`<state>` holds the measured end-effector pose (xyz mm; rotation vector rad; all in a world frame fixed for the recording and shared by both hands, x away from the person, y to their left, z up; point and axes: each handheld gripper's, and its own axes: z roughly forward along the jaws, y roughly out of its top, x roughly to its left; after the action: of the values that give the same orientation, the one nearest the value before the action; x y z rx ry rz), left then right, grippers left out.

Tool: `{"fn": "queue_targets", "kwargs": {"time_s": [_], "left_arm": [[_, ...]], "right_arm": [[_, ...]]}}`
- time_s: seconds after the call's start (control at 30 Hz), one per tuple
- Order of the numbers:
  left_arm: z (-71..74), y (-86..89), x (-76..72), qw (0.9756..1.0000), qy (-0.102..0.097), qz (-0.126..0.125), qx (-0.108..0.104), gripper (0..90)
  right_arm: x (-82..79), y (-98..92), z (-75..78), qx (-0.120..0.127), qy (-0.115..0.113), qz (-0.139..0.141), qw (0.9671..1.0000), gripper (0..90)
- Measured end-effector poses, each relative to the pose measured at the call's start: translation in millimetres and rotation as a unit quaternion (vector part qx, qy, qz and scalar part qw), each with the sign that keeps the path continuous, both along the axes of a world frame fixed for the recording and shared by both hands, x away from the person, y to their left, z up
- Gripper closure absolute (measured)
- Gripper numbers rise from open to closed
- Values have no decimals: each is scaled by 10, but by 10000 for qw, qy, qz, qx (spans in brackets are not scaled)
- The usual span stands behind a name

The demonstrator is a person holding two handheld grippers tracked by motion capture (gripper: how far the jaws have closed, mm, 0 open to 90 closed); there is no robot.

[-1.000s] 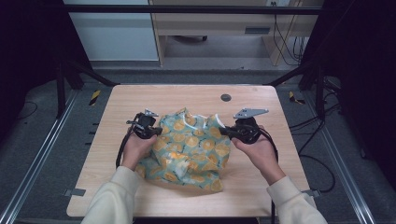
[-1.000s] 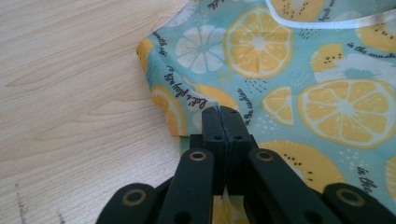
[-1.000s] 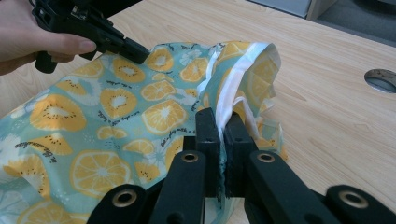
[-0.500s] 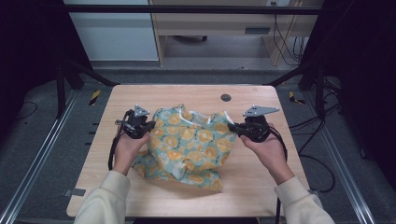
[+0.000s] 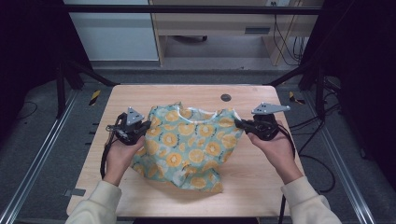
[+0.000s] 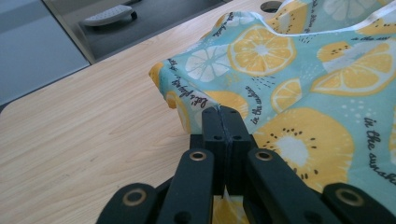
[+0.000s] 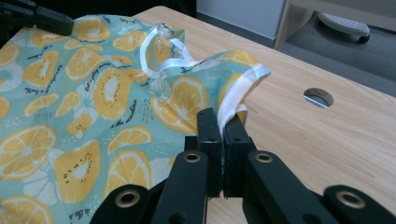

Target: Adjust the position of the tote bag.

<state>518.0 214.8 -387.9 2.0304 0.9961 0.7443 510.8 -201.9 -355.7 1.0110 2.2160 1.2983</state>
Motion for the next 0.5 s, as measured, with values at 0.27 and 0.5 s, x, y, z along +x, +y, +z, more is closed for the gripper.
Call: {"fn": "queue_targets", "kwargs": {"time_s": [0.27, 0.5], "left_arm": [[12, 50, -96, 9999, -121, -43, -43, 900], [11, 93, -251, 9989, -460, -104, -11, 900]], "right_arm": [[-30, 15, 35, -22, -120, 69, 9999, 888], [-108, 25, 49, -69, -243, 150, 9996, 888]]}}
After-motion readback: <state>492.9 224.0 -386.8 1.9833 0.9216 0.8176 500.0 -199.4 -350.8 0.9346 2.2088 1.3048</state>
